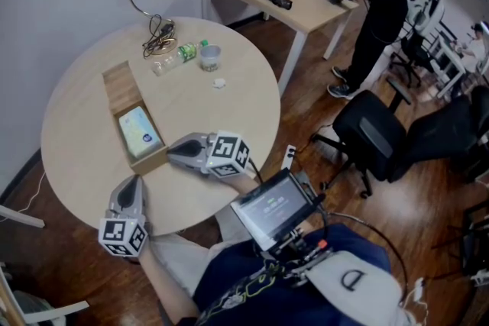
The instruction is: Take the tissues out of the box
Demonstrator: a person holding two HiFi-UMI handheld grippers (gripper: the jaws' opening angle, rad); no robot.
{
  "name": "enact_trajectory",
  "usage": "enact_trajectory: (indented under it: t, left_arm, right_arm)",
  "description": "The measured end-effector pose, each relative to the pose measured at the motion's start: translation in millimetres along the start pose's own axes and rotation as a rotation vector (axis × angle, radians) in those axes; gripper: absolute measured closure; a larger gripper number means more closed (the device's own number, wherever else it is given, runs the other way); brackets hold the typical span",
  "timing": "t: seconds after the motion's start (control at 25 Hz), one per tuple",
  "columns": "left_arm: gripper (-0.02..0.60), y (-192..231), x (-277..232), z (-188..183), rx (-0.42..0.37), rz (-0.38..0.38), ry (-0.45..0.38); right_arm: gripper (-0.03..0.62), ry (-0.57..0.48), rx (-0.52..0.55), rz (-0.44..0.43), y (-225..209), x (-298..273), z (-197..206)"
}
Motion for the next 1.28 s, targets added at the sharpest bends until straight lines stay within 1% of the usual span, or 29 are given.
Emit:
enact_trajectory:
  t: [0.12, 0.28, 0.48, 1.04, 1.28]
  left_arm:
    - [0.58, 1.0, 0.8, 1.1, 0.007, -0.009, -0.003]
    - [0.58, 0.5, 1.2, -0.4, -0.003, -0.001, 0.003]
    - [0.58, 1.7, 1.9, 0.7, 0.004, -0.007, 0.001]
    - [0.58, 1.3, 2.6, -0.7, 0.004, -0.002, 0.001]
    - [0.58, 2.9, 7.2, -1.1, 0.009, -0.019, 0.0]
  right_arm:
    - [0.597, -0.001, 0.003, -0.003, 0.4, -0.2, -0.1]
    - [0.597, -0.001, 0.002, -0.006, 0.9, -0.7, 0.7]
    - [0.597, -0.003, -0.003, 0.006, -0.2, -1.4, 0.5]
    - [0.597, -0.003, -0.003, 0.002, 2.5, -3.0, -2.0]
    - [0.597, -0.012, -0.001, -0.013, 6.6, -5.7, -2.6]
Point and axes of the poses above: the fingertips, and each gripper's own axes: x backward along the fingers, y to its left, z out of its underside, the point moved 1 cm from there along x, backward along the fingers, and after that the axes turned 15 degrees about -y, right-handed, at the moved point
